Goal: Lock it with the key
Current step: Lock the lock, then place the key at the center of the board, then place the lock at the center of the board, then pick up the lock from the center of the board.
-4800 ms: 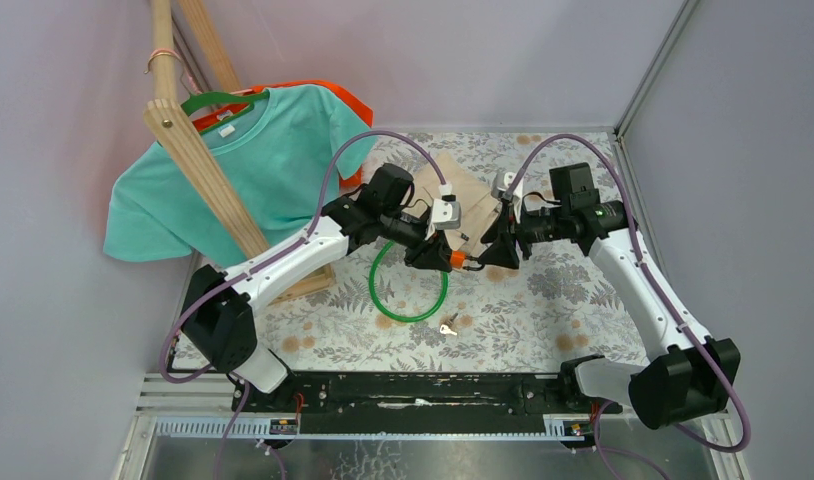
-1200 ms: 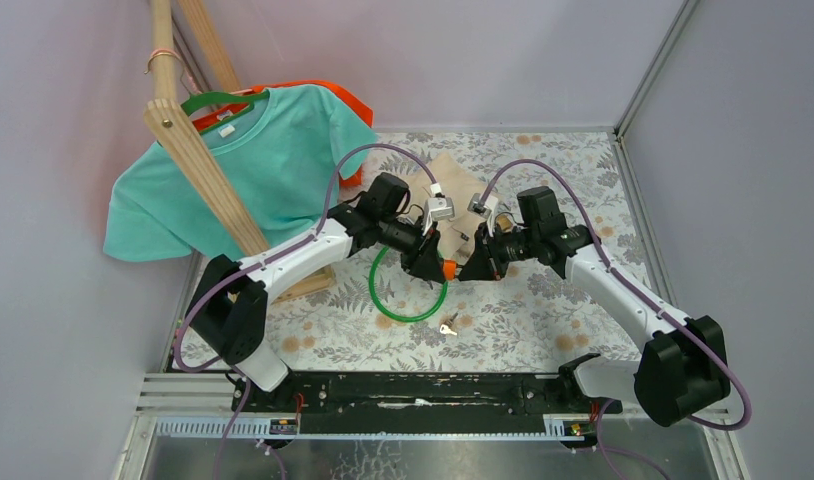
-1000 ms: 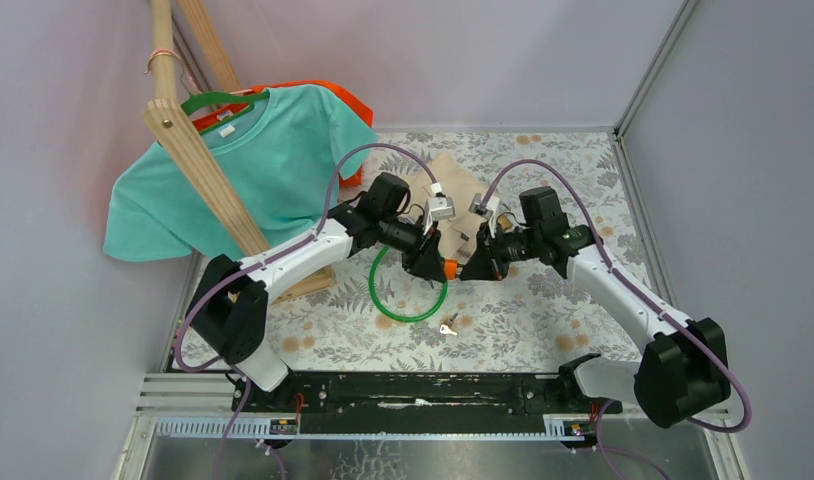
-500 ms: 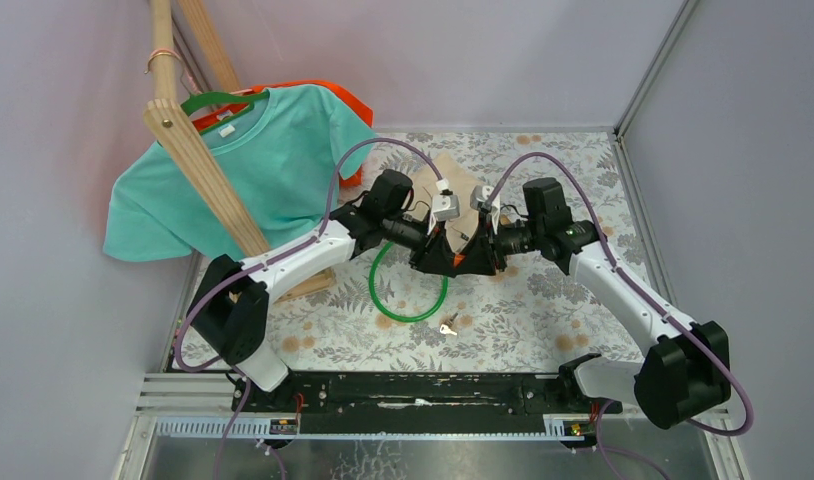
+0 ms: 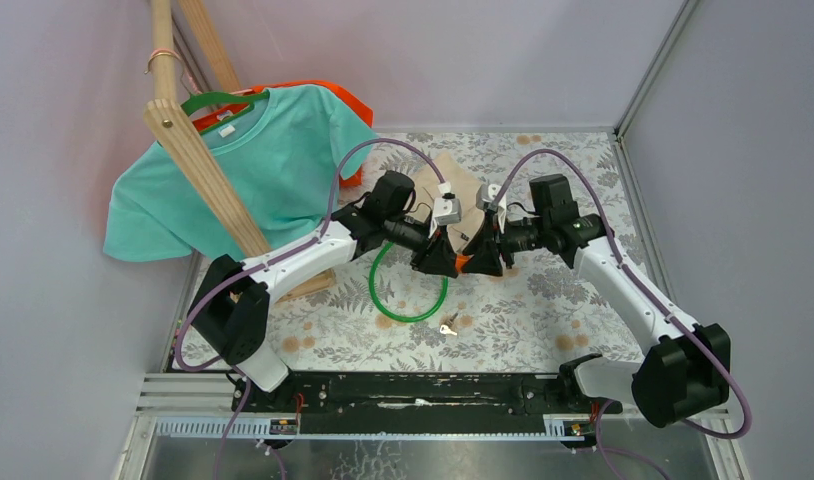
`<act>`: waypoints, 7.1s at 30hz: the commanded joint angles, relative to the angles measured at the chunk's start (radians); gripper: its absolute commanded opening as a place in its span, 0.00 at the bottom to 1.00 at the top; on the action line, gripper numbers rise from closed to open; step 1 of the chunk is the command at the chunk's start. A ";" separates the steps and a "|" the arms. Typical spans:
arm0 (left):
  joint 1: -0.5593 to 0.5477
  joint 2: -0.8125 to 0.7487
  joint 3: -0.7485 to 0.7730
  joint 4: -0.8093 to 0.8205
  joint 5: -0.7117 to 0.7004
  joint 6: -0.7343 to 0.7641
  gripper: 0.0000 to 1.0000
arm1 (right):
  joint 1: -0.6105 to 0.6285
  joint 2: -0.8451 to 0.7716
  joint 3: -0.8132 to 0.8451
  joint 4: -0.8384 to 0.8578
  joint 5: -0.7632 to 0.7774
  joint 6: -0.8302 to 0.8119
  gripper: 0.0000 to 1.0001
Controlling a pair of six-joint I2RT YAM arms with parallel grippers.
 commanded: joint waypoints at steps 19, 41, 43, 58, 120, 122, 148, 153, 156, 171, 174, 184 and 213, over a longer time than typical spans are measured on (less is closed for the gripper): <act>0.016 -0.048 0.009 0.079 -0.037 -0.015 0.00 | -0.014 0.041 0.095 -0.198 0.014 -0.192 0.32; 0.053 -0.099 -0.025 0.085 -0.019 -0.024 0.63 | -0.072 -0.017 0.089 -0.165 0.031 -0.184 0.00; 0.065 -0.105 -0.023 0.079 -0.020 -0.024 0.69 | -0.076 -0.017 0.090 -0.170 0.031 -0.188 0.00; 0.092 -0.072 0.023 0.060 -0.014 -0.122 0.40 | -0.082 -0.013 0.090 -0.172 0.024 -0.190 0.00; -0.282 0.254 0.197 -0.038 -0.398 0.169 0.00 | -0.389 0.047 -0.031 -0.148 0.567 0.186 0.00; -0.298 0.306 0.231 -0.026 -0.411 0.149 0.00 | -0.393 0.046 -0.042 -0.138 0.570 0.189 0.00; -0.298 0.309 0.250 -0.018 -0.411 0.172 0.62 | -0.395 0.134 -0.054 -0.163 0.394 0.160 0.00; -0.233 0.189 0.189 -0.047 -0.438 0.211 0.71 | -0.377 0.188 -0.043 -0.175 0.339 0.158 0.00; -0.190 0.132 0.164 -0.073 -0.489 0.253 0.78 | -0.344 0.228 -0.029 -0.177 0.321 0.163 0.02; -0.051 -0.019 0.151 -0.028 -0.810 0.008 1.00 | -0.242 0.475 0.053 -0.221 0.288 0.131 0.20; -0.038 -0.037 0.158 -0.041 -0.806 0.003 1.00 | -0.242 0.484 0.053 -0.221 0.319 0.124 0.31; -0.033 -0.058 0.156 -0.083 -0.826 0.030 1.00 | -0.248 0.422 0.087 -0.165 0.479 0.157 0.71; -0.033 -0.177 0.125 -0.189 -0.807 0.082 1.00 | -0.208 0.731 0.434 0.055 0.811 0.216 0.77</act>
